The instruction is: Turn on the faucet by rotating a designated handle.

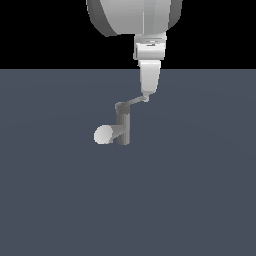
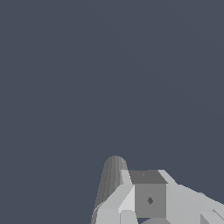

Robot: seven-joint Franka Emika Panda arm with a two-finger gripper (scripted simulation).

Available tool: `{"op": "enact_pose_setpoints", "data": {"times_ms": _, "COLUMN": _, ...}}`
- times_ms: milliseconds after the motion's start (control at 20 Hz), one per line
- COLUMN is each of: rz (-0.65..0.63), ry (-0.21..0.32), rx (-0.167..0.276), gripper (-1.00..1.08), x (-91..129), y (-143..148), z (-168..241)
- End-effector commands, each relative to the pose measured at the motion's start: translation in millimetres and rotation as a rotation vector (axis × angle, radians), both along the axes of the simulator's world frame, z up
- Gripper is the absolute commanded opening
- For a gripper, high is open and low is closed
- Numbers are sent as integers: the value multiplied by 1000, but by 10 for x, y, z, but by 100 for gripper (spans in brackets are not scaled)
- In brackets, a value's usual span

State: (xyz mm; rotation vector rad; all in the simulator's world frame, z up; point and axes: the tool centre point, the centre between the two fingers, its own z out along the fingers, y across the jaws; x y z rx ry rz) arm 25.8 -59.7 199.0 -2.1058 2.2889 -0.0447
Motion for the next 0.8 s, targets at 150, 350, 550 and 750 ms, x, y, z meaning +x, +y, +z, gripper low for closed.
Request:
{"op": "enact_pose_setpoints", "data": {"times_ms": 150, "rz": 6, "ry": 19, "rx": 2, "gripper": -100, "x": -179, "y": 150, "z": -72}}
{"op": "enact_pose_setpoints", "data": {"times_ms": 350, "rz": 5, "ry": 25, "rx": 1, "gripper": -100, "x": -288, "y": 229, "z": -99}}
{"op": "enact_pose_setpoints", "data": {"times_ms": 550, "rz": 5, "ry": 32, "rx": 1, "gripper": -100, "x": -398, "y": 308, "z": -124}}
{"op": "enact_pose_setpoints", "data": {"times_ms": 750, "rz": 4, "ry": 38, "rx": 0, "gripper": -100, "x": -509, "y": 388, "z": -149}}
